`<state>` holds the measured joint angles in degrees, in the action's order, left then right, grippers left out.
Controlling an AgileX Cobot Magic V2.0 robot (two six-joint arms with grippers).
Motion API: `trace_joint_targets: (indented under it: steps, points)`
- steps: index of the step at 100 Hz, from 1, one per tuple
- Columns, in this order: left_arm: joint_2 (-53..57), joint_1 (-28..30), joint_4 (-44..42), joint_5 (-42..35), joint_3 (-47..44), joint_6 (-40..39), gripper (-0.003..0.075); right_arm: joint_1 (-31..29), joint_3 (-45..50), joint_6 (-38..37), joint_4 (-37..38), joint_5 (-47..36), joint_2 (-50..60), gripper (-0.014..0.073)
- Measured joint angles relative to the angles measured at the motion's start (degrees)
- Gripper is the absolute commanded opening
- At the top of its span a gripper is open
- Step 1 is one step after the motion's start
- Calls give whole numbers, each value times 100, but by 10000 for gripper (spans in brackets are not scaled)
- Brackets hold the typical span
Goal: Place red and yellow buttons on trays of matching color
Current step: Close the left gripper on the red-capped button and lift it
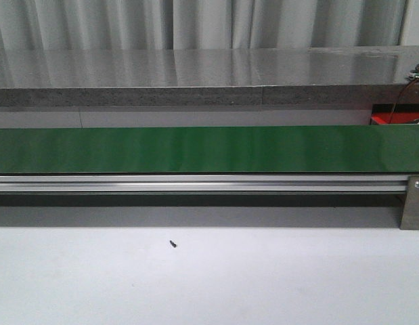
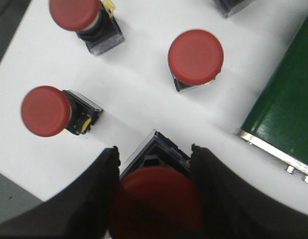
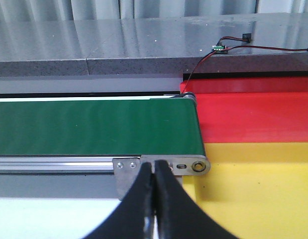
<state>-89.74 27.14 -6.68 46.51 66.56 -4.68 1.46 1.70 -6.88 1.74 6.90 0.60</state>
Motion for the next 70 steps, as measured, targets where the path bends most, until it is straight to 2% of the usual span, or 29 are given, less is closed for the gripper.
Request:
trace_joint_targets:
  steps: [16,37,70]
  points:
    - [371,-195,-13,228,139,12,49,0,0,0,0,0,0,-68]
    - [429,-799,242,252,154,416,49,0,0,0,0,0,0,-68]
    - [429,-1475,505,-145,154,580,49,0,0,0,0,0,0,-68]
